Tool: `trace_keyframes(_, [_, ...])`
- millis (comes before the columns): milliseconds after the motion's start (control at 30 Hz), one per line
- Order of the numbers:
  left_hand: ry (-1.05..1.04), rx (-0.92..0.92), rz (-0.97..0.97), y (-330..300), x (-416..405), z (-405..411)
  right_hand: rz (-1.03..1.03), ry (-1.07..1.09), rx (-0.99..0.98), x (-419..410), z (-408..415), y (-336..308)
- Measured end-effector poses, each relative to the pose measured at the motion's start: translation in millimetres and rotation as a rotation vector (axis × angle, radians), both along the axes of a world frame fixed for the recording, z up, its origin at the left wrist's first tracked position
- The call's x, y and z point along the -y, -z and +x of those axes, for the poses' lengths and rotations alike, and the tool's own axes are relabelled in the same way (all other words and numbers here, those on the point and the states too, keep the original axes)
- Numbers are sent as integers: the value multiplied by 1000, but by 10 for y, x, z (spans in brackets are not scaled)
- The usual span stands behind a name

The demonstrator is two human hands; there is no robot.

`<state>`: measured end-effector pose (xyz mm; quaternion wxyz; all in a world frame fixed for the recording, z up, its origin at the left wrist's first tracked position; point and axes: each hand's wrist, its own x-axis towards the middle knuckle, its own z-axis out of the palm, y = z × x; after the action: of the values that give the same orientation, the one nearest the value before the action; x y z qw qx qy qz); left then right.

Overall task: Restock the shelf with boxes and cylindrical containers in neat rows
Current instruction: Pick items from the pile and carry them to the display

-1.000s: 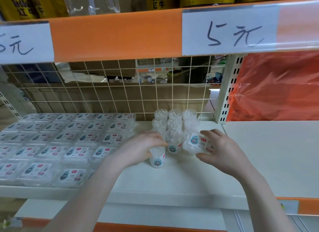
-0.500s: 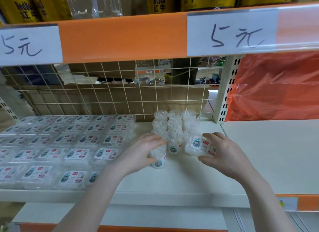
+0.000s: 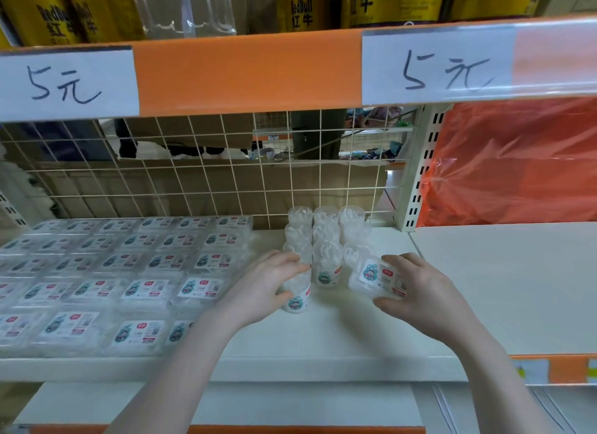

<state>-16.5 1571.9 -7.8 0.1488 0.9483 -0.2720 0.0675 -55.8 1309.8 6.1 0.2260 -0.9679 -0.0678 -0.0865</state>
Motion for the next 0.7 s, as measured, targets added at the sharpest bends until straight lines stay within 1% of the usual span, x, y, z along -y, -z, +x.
trace_keyframes(267, [7,94,-57,85,-45,-52,7,32,8,-24,-126,7])
trace_keyframes(400, [8,204,-74,77,-195,-156,11,52,13,-89,-253,30])
trace_keyframes(500, [-77,282,-62,46,-311,-302,5,55,18,-163,-343,59])
trace_keyframes(600, [-179,291,-67,56,-460,-442,-1,53,17,-266,-432,89])
trace_keyframes(700, [-290,263,-66,64,-627,-573,-15,24,9,-403,-497,113])
